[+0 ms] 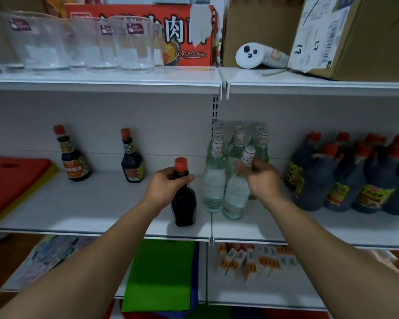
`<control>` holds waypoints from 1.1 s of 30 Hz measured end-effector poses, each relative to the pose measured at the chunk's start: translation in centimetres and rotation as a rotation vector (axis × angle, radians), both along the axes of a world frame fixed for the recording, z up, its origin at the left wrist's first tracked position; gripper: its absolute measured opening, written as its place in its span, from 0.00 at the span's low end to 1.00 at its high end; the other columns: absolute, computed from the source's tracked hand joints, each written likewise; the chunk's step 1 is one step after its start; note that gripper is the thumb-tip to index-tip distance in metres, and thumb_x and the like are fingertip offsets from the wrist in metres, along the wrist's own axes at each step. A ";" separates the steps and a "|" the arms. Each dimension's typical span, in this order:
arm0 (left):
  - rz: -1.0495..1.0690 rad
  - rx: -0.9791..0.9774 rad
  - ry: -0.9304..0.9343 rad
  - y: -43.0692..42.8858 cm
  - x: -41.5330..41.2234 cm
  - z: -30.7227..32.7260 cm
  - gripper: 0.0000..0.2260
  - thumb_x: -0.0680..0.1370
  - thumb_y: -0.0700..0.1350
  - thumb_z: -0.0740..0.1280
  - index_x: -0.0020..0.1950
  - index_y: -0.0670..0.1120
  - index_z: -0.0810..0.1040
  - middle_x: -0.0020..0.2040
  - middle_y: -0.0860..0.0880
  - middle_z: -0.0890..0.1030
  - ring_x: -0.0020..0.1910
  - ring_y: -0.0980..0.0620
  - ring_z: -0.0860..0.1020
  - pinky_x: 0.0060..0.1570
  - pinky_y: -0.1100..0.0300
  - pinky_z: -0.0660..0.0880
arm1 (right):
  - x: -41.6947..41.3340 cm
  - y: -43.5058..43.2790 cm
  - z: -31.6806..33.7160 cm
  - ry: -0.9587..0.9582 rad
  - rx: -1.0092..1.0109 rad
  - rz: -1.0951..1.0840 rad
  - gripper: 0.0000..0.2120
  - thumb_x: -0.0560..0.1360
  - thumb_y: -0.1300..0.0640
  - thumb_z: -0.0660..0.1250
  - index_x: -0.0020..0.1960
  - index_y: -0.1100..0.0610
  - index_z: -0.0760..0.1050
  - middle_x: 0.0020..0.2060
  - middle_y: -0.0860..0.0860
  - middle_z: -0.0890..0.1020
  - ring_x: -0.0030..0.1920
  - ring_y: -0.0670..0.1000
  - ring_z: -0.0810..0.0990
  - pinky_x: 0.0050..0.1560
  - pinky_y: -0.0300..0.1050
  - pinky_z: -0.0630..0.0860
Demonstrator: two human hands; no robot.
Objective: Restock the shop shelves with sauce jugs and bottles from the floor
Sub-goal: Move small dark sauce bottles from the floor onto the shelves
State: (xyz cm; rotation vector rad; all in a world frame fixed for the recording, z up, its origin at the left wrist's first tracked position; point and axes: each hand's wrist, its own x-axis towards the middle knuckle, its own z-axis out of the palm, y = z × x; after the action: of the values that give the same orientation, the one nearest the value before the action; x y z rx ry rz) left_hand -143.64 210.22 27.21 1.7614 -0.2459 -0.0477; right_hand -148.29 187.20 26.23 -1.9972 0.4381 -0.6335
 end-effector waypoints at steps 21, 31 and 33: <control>-0.024 0.064 0.008 0.4 3.0 -1.6 0.07 0.73 0.45 0.73 0.48 0.43 0.82 0.45 0.44 0.83 0.42 0.49 0.79 0.45 0.59 0.73 | 0.0 0.3 -3.6 0.000 0.090 0.105 0.28 0.68 0.60 0.76 0.65 0.50 0.71 0.52 0.44 0.79 0.54 0.49 0.79 0.55 0.44 0.76; -0.014 0.052 0.007 0.4 3.0 -1.9 0.07 0.73 0.44 0.73 0.49 0.46 0.82 0.45 0.47 0.84 0.44 0.51 0.80 0.44 0.63 0.74 | 1.0 0.0 -4.3 -0.035 0.135 0.112 0.27 0.68 0.58 0.76 0.62 0.44 0.70 0.51 0.44 0.80 0.52 0.48 0.80 0.57 0.47 0.77; -0.010 0.041 0.010 0.4 2.9 -2.0 0.08 0.73 0.44 0.73 0.50 0.46 0.81 0.45 0.48 0.83 0.43 0.52 0.80 0.43 0.65 0.74 | 1.1 0.0 -4.3 -0.039 0.134 0.110 0.26 0.69 0.58 0.76 0.62 0.44 0.70 0.52 0.44 0.80 0.53 0.48 0.80 0.56 0.46 0.77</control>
State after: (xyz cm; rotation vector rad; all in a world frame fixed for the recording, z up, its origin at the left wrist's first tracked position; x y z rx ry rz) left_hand -140.69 210.58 25.25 1.8005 -0.2476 -0.0690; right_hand -147.24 187.19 21.92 -1.8648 0.3364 -0.5590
